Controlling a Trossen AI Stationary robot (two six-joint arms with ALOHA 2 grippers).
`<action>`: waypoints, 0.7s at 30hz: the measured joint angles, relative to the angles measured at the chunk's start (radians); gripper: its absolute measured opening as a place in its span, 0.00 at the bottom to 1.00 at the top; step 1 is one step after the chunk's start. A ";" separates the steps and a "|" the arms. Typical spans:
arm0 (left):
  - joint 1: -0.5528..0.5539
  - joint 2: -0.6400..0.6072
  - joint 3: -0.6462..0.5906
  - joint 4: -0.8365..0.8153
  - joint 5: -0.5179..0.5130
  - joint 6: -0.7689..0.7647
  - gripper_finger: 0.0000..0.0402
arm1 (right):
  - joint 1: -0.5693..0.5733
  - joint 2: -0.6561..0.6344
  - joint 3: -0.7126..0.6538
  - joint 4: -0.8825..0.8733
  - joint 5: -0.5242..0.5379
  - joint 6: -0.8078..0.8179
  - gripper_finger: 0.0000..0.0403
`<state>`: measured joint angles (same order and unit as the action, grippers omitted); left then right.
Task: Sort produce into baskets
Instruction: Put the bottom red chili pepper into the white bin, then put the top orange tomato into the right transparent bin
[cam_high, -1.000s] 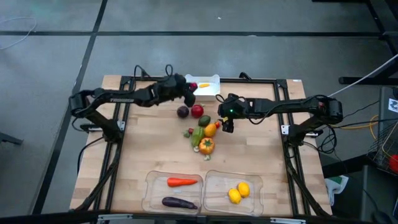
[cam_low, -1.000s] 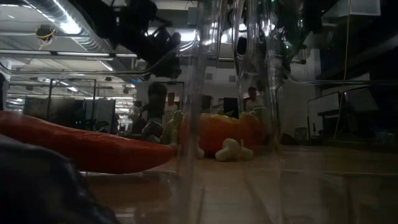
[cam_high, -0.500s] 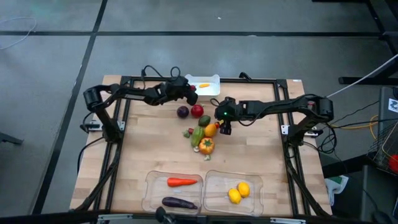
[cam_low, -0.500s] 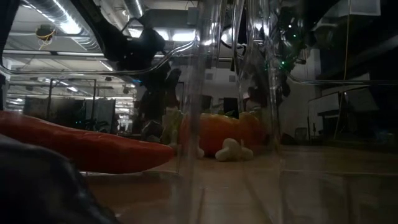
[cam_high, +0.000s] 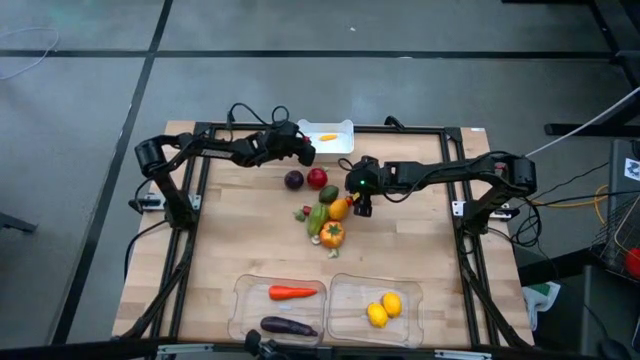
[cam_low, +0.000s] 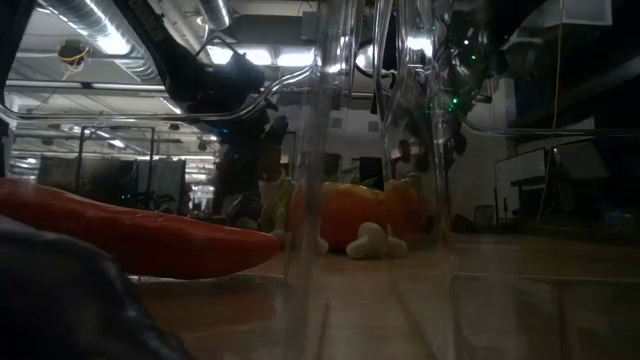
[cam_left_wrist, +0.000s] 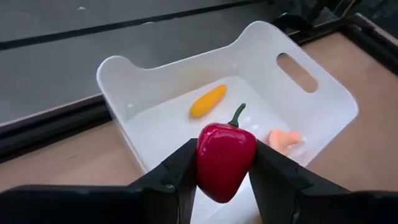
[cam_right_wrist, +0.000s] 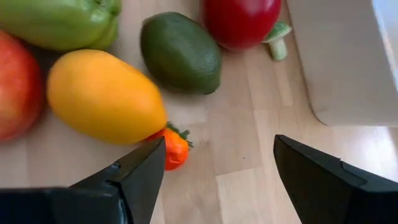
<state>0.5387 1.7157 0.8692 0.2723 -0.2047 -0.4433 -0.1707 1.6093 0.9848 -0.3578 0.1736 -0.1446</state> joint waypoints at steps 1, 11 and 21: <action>0.000 0.000 0.000 -0.001 0.000 -0.001 0.32 | 0.000 0.000 0.000 0.000 -0.011 0.000 0.74; -0.001 0.000 0.000 -0.001 0.000 0.072 0.36 | 0.000 0.000 0.000 0.001 -0.017 0.000 0.74; -0.002 0.000 0.000 -0.001 0.000 0.053 0.53 | 0.000 0.000 0.000 0.001 -0.017 -0.023 0.74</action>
<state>0.5369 1.7157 0.8690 0.2718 -0.2052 -0.3908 -0.1707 1.6093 0.9844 -0.3573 0.1562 -0.1680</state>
